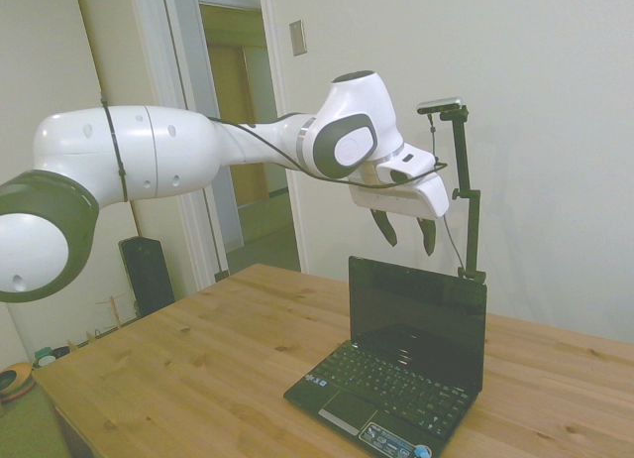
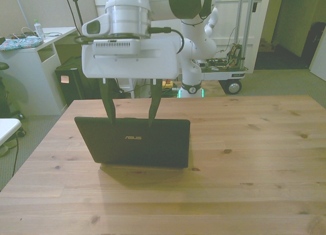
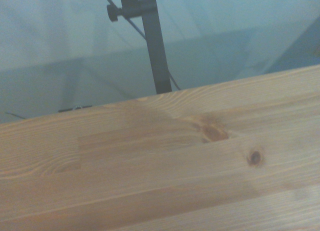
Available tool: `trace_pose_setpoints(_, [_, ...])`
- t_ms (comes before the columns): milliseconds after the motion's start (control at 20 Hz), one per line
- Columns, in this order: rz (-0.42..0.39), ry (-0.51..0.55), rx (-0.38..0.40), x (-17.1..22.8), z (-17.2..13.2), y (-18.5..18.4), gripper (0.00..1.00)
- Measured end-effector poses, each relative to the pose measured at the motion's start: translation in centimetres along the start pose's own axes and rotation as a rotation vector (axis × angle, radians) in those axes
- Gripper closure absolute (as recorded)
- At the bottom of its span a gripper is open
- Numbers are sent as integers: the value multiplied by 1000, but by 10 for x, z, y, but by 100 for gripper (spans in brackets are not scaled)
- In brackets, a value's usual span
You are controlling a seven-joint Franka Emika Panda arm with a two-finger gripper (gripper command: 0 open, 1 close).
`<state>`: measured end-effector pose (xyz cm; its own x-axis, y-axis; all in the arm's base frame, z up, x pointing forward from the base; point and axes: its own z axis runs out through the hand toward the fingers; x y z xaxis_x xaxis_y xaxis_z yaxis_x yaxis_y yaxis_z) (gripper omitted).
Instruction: Close the laptop
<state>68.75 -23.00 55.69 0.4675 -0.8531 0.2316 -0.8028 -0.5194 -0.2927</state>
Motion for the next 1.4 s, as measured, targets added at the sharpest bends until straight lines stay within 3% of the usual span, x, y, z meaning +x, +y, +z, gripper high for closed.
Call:
trace_pose_setpoints(600, [15,-48,-18,1,7,6,100])
trace_pose_setpoints(1050, [33,-120,-78,-1,9,23,100])
trace_pose_setpoints(1400, [51,-238,-170,-27,49,46,100])
